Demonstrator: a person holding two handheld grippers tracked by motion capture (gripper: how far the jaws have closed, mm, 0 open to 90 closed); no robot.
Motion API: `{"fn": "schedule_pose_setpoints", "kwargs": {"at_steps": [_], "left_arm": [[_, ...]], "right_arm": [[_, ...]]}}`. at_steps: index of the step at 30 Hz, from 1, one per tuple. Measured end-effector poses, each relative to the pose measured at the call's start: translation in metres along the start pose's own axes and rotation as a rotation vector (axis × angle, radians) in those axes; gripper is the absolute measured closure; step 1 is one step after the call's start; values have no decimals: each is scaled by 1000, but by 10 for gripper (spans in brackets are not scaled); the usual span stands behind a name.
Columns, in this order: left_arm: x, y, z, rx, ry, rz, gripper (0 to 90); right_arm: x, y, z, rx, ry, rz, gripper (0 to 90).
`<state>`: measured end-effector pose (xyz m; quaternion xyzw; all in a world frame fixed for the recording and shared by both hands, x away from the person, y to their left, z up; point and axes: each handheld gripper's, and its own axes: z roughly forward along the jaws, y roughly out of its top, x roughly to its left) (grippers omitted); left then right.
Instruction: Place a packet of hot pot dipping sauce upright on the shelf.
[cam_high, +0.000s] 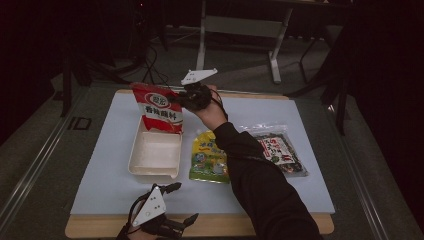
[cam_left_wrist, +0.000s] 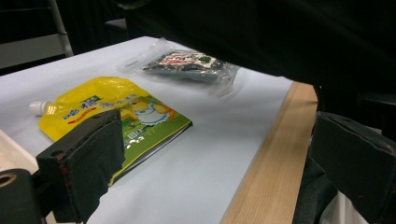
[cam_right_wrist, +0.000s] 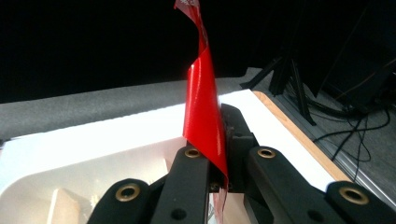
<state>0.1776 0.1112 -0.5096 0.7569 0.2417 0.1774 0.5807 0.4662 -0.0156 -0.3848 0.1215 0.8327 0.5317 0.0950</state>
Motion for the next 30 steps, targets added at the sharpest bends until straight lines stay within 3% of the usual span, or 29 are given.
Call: {"fn": "schedule_pose_setpoints", "kwargs": {"at_steps": [7,12,13,14,21,27,30], "left_arm": [[0,0,0,3,-2,6,46],[0,-1,1,4,-2,5,46],[0,-1,1,7,-2,5,46],[0,-1,1,9,-1,7,46],[-1,-2,4,20,-5,11,46],[-1,-2,4,20,-5,11,46],[0,-2,5,17,-1,10,46]], "right_arm": [[1,-11,10,13,-7,34,888],[3,-20,17,74,-15,24,867],[3,-21,16,85,-2,27,800],[3,-21,16,85,-2,27,800],[2,-21,3,122,-18,43,634],[4,-25,-6,133,-40,33,580],[4,-34,-22,142,-57,36,542]]}}
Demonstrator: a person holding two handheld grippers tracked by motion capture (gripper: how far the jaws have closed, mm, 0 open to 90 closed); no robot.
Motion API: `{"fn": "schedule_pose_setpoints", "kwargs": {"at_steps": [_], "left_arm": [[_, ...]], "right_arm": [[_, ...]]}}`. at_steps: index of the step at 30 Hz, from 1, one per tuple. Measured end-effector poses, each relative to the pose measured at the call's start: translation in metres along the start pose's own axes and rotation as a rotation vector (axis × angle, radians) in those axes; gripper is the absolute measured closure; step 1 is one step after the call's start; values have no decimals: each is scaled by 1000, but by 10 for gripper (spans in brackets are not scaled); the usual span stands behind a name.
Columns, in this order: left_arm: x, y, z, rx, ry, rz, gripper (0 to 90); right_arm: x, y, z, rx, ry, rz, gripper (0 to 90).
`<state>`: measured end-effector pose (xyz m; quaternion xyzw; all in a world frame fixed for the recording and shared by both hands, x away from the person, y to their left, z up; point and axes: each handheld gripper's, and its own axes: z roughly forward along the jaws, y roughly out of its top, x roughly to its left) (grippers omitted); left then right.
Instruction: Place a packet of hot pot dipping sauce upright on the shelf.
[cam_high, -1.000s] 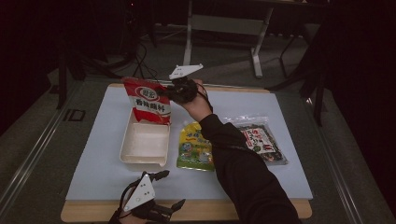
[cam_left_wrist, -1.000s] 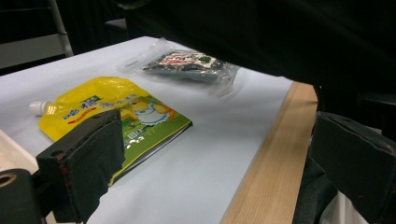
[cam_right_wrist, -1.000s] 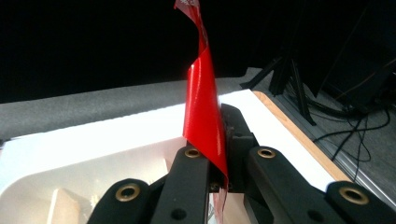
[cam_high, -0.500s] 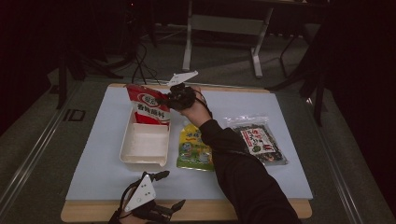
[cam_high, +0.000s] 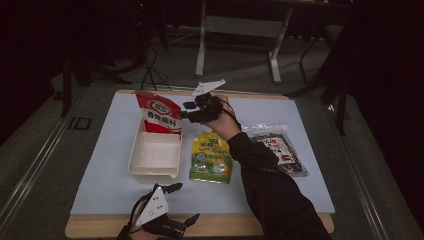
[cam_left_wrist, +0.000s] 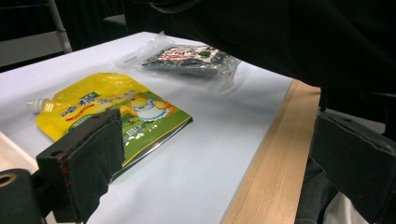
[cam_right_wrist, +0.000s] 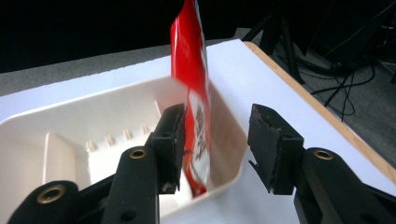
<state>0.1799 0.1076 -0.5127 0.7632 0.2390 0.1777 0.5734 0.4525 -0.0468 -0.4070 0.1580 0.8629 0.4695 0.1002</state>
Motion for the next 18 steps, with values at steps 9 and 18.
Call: {"fn": "schedule_pose_setpoints", "kwargs": {"at_steps": [9,18], "left_arm": [[-1,-2,3,1,-4,0,45],[1,-2,5,4,13,3,46]], "right_arm": [[-1,-23,-32,13,-21,5,550],[-11,-52,-88,-7,-90,29,607]]}}
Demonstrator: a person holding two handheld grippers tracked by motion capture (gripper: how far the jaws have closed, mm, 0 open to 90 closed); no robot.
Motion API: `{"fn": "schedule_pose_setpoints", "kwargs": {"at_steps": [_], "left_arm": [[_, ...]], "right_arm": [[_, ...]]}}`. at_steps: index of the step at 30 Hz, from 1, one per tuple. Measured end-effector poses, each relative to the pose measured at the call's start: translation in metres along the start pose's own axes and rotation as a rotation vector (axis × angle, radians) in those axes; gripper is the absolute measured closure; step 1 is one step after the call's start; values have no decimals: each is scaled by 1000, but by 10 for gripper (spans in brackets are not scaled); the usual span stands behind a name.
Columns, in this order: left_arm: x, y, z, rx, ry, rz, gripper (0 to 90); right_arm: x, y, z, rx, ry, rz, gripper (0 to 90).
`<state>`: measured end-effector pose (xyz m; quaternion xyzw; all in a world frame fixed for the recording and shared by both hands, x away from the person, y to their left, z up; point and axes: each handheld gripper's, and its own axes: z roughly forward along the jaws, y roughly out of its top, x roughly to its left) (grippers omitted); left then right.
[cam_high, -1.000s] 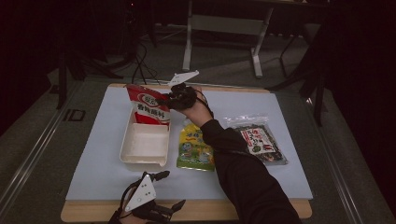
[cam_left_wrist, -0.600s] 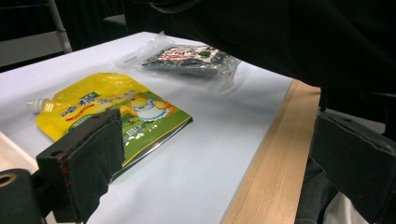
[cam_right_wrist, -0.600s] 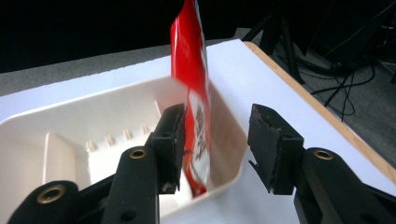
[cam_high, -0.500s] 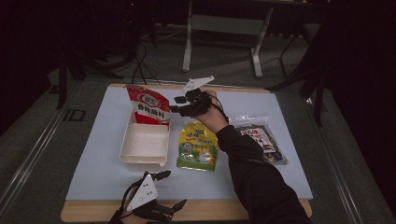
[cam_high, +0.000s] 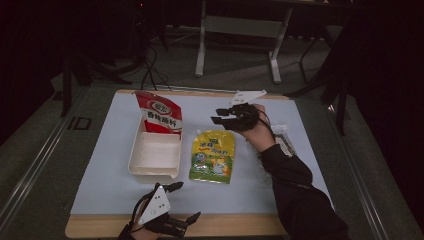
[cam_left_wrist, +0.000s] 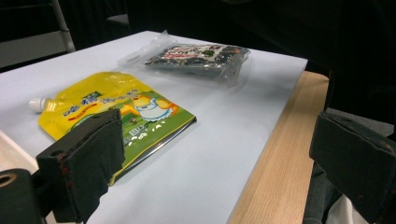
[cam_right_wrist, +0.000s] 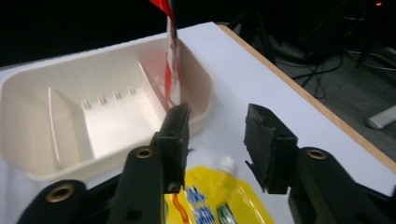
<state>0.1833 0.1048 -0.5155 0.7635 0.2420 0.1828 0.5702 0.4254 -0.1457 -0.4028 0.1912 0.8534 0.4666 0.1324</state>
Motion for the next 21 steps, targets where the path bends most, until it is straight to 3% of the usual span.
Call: {"fn": "schedule_pose_setpoints", "kwargs": {"at_steps": [9,12,18,21], "left_arm": [[-1,1,-1,-7,4,6,46],[-1,1,0,-9,5,2,46],[-1,1,2,-1,3,6,46],[-1,1,3,0,0,4,46]], "right_arm": [[-15,-38,-47,0,-74,28,666],[-27,-62,-66,25,-112,62,726],[-45,-92,-85,53,-167,110,811],[-61,-115,-97,106,-218,145,862]]}}
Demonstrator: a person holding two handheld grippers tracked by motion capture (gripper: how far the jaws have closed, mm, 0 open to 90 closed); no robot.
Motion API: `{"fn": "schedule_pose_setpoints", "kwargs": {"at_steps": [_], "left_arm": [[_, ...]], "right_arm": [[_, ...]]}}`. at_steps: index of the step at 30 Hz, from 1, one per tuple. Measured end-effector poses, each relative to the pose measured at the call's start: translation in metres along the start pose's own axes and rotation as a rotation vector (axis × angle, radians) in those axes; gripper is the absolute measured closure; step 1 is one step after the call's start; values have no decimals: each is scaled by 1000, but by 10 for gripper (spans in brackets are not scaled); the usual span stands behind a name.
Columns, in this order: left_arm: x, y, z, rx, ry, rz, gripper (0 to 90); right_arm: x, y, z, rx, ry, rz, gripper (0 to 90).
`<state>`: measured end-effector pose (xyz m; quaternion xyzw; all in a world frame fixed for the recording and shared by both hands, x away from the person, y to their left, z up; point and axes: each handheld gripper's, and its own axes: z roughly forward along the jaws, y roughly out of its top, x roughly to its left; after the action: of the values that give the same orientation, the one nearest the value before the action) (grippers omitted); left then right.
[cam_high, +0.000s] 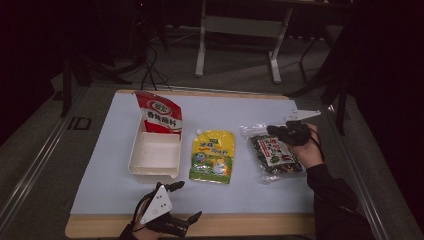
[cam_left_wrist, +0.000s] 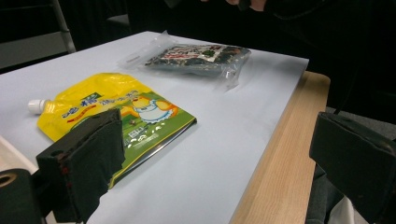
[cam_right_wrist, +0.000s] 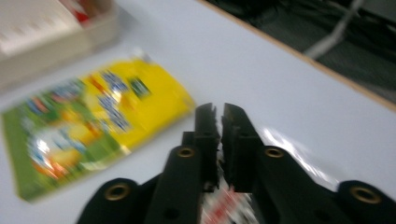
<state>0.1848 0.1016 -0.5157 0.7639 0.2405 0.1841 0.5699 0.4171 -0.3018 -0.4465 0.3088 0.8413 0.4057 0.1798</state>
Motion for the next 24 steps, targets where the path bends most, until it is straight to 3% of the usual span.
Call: {"fn": "schedule_pose_setpoints", "kwargs": {"at_steps": [1,3,7,8,14,16,24], "left_arm": [[0,0,0,-1,-2,-3,46],[0,0,1,3,-3,-3,46],[1,-1,2,5,-1,-3,46],[1,-1,2,7,0,-4,46],[2,-1,3,12,-1,-9,46],[2,-2,4,15,1,-7,46],[2,-2,5,26,1,-12,46]], "right_arm": [[0,0,0,0,0,0,862],[-16,-14,-4,23,-46,40,895],[-26,-23,-6,28,-67,68,897],[-37,-33,-6,39,-108,89,898],[-64,-55,1,80,-161,178,899],[-70,-60,5,100,-190,186,899],[-87,-80,20,152,-225,247,900]]}}
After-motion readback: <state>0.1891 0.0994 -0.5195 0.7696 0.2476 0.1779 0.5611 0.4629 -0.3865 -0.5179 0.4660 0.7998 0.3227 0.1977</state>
